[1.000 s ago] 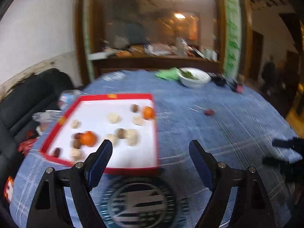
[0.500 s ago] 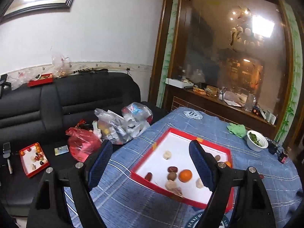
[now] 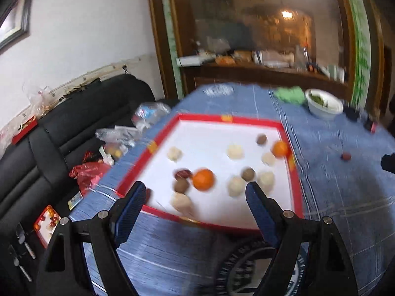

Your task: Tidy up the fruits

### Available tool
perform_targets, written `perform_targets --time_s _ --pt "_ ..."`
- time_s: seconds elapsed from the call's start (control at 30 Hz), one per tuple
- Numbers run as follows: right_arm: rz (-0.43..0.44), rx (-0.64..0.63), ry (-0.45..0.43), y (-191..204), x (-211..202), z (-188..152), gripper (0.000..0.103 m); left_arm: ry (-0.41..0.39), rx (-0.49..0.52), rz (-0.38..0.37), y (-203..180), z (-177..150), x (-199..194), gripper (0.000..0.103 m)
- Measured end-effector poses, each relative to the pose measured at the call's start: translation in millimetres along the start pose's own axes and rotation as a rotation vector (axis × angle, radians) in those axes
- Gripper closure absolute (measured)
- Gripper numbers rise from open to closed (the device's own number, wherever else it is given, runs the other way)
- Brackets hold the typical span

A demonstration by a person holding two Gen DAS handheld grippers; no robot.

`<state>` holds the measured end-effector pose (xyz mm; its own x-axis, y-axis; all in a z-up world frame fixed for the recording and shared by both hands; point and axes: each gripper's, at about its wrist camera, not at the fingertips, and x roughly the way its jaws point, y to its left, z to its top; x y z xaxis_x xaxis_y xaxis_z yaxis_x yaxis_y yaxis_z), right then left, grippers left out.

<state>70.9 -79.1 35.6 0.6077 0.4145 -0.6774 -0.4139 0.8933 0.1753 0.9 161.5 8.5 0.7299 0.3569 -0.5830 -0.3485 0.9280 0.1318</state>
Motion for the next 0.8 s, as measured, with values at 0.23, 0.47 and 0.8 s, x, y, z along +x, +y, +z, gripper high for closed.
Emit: perform_targets --time_s 0.23,0.47,0.8 --pt "0.046 -0.136 0.034 62.0 12.2 -8.7 0.015 0.053 -0.050 0.047 -5.8 3.3 1.1 0.020" --pt "0.046 -0.244 -0.001 99.4 7.5 -10.3 0.012 0.082 -0.117 0.098 8.6 9.6 -7.6 0.019" --pt "0.023 -0.302 -0.048 120.8 -6.9 -7.3 0.008 0.105 -0.149 0.095 18.8 11.1 -21.2 0.012"
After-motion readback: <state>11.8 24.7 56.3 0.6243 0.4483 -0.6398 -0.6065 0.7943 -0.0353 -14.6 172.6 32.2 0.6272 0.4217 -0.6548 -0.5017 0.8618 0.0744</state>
